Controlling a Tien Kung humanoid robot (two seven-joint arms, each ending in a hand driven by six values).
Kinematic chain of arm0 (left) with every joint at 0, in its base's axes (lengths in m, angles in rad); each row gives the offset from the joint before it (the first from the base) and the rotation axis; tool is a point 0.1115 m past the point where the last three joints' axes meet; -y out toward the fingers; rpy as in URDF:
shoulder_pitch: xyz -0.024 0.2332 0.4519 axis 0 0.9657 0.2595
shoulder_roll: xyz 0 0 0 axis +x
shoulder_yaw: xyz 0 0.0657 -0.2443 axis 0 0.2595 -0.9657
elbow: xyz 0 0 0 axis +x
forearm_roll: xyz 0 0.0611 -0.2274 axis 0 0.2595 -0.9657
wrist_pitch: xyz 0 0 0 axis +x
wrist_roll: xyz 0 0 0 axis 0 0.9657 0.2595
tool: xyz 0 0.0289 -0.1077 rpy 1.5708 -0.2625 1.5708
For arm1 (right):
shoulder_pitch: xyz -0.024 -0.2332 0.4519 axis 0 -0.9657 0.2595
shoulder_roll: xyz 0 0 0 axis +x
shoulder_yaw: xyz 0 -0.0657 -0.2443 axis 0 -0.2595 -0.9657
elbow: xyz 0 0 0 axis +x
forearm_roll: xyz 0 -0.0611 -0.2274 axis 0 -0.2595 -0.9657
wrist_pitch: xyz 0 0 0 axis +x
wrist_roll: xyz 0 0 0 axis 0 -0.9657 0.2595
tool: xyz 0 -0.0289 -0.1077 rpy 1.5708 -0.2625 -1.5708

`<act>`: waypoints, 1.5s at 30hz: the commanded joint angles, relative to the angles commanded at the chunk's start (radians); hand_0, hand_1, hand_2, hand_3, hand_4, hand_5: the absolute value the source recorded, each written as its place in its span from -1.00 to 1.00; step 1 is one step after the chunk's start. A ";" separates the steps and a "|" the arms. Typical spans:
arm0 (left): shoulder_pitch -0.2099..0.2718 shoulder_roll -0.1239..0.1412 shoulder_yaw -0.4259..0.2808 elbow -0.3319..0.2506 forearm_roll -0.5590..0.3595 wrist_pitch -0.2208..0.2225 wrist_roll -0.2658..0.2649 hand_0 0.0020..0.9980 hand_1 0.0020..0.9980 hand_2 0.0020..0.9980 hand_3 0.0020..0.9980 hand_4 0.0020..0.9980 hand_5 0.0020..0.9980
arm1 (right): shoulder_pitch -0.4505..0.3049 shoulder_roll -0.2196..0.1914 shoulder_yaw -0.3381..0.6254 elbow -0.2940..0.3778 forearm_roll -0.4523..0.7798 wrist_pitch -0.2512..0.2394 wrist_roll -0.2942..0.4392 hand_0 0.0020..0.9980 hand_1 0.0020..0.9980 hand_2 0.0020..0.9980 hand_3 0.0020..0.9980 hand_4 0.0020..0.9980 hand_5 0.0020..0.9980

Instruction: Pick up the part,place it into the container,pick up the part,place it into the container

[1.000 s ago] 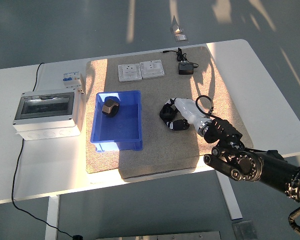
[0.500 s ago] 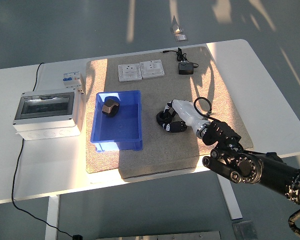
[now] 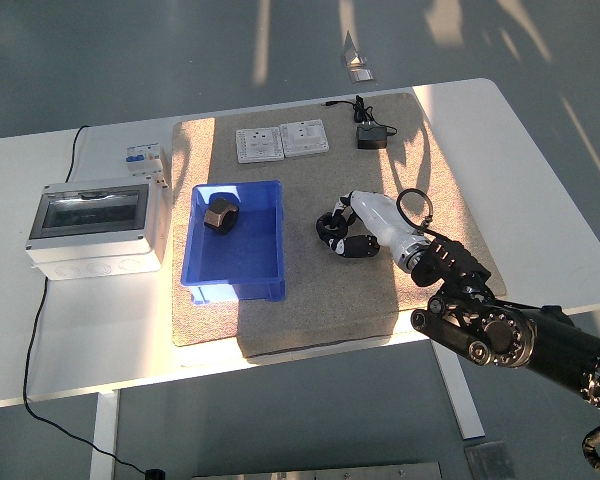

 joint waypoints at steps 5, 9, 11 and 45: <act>0.000 -0.001 0.000 0.000 -0.001 0.000 0.001 0.35 0.32 0.32 0.48 0.62 0.74 | -0.009 -0.009 0.024 0.015 0.036 -0.023 0.023 0.68 0.06 -0.06 -0.21 0.38 -0.66; 0.001 -0.001 0.000 0.000 -0.002 0.001 0.001 0.35 0.32 0.32 0.48 0.62 0.74 | -0.010 -0.020 0.044 0.061 0.077 -0.050 0.046 0.68 0.06 -0.06 -0.21 0.38 -0.66; 0.001 -0.001 -0.001 0.000 -0.002 0.001 0.001 0.36 0.32 0.32 0.48 0.62 0.73 | -0.008 -0.024 0.050 0.097 0.094 -0.063 0.057 0.67 0.04 -0.08 -0.22 0.40 -0.63; -0.001 0.004 0.001 0.000 0.001 0.001 0.003 0.35 0.33 0.33 0.48 0.61 0.73 | 0.083 0.004 -0.035 0.282 -0.223 0.174 -0.070 1.00 0.99 0.95 0.89 0.40 -0.51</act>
